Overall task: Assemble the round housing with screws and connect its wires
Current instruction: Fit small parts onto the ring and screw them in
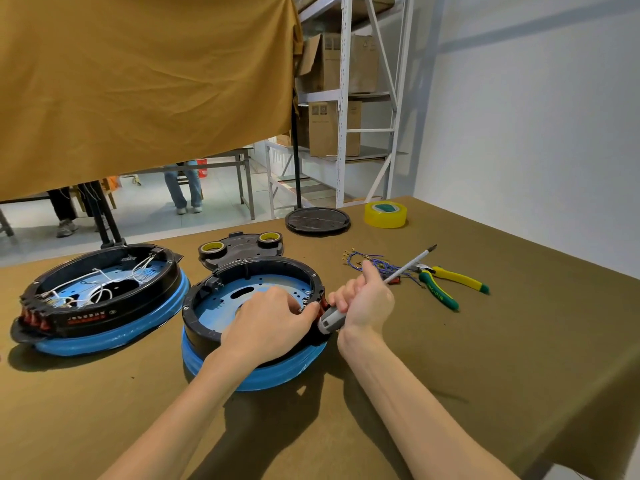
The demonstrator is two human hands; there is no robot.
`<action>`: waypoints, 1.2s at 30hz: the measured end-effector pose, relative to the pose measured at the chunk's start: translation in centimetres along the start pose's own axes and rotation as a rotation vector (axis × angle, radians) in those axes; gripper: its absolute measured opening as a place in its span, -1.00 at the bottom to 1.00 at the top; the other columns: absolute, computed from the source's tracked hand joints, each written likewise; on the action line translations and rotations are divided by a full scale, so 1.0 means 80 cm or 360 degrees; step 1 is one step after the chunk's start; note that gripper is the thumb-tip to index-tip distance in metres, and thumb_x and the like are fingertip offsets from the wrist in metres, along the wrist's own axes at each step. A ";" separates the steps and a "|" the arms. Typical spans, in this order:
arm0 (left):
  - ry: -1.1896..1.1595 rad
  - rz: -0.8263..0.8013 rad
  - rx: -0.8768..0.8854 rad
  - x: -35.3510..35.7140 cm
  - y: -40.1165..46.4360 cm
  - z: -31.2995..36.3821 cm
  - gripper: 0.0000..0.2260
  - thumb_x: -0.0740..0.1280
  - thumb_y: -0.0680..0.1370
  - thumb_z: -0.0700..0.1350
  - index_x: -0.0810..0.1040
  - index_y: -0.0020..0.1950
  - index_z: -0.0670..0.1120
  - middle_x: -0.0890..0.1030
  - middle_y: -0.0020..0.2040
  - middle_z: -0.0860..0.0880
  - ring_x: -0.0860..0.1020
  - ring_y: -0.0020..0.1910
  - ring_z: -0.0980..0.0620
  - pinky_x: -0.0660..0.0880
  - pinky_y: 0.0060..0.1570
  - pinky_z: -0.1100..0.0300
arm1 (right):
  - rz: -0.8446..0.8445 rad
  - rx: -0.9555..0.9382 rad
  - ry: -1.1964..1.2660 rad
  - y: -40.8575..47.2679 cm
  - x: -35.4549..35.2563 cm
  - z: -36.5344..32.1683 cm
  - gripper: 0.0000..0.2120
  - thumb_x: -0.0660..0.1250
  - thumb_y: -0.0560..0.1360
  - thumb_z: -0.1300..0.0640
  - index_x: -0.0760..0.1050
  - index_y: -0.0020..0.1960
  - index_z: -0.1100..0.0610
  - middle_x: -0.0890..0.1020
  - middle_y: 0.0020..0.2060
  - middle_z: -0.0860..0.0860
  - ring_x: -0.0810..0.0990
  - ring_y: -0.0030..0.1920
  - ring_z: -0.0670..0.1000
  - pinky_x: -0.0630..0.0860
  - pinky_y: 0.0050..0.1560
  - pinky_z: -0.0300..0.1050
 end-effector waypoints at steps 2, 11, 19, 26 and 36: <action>0.0000 -0.0018 0.0003 0.001 0.000 0.000 -0.45 0.15 0.55 0.40 0.71 -0.21 0.02 0.59 -0.44 -0.01 0.47 -0.47 0.08 0.46 -0.39 0.10 | -0.0002 0.0000 -0.0015 0.000 0.001 -0.001 -0.39 0.23 0.67 0.09 0.24 -0.56 0.00 0.22 -0.60 -0.02 0.18 -0.58 0.00 0.31 -0.47 -0.14; 0.0039 0.0002 -0.0038 -0.002 0.000 -0.003 -0.44 0.12 0.49 0.45 0.68 -0.14 0.04 0.69 -0.24 0.02 0.64 -0.23 0.08 0.66 -0.13 -0.03 | 0.0108 0.0034 0.0089 0.007 -0.002 0.001 -0.37 0.24 0.66 0.10 0.23 -0.59 -0.01 0.23 -0.61 -0.03 0.20 -0.60 -0.02 0.32 -0.48 -0.15; 0.0057 -0.0011 -0.0037 -0.004 -0.003 0.001 -0.39 0.09 0.48 0.45 0.70 -0.11 0.01 0.70 -0.23 -0.02 0.65 -0.22 0.04 0.66 -0.12 -0.06 | 0.0174 0.0035 0.0166 0.009 -0.004 -0.001 -0.45 0.25 0.64 0.11 0.23 -0.52 0.02 0.23 -0.59 -0.02 0.21 -0.59 -0.01 0.33 -0.49 -0.19; 0.0254 0.0239 0.0038 -0.019 -0.019 0.014 -0.42 0.17 0.44 0.54 0.61 0.04 0.09 0.60 -0.24 0.14 0.58 -0.15 0.07 0.59 -0.18 0.13 | 0.0277 -0.0178 -0.1382 0.054 -0.071 -0.061 -0.90 0.31 0.61 0.12 0.44 0.07 0.13 0.57 -0.20 0.05 0.53 -0.26 0.07 0.58 -0.22 0.05; 0.0251 0.0322 0.0057 -0.027 -0.026 0.024 -0.67 0.24 0.57 0.35 0.47 0.02 0.10 0.49 -0.43 0.09 0.51 -0.37 0.13 0.55 -0.35 0.12 | -0.0090 -0.0785 -0.3213 0.070 -0.046 -0.056 -0.72 0.29 0.59 0.17 0.49 0.30 0.12 0.53 0.22 0.11 0.52 0.24 0.15 0.48 0.18 0.03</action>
Point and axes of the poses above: each hand's wrist, its own y-axis towards the middle knuckle, its own x-axis out of the palm, z = x × y, the point moved 10 cm from there along y, towards the middle knuckle
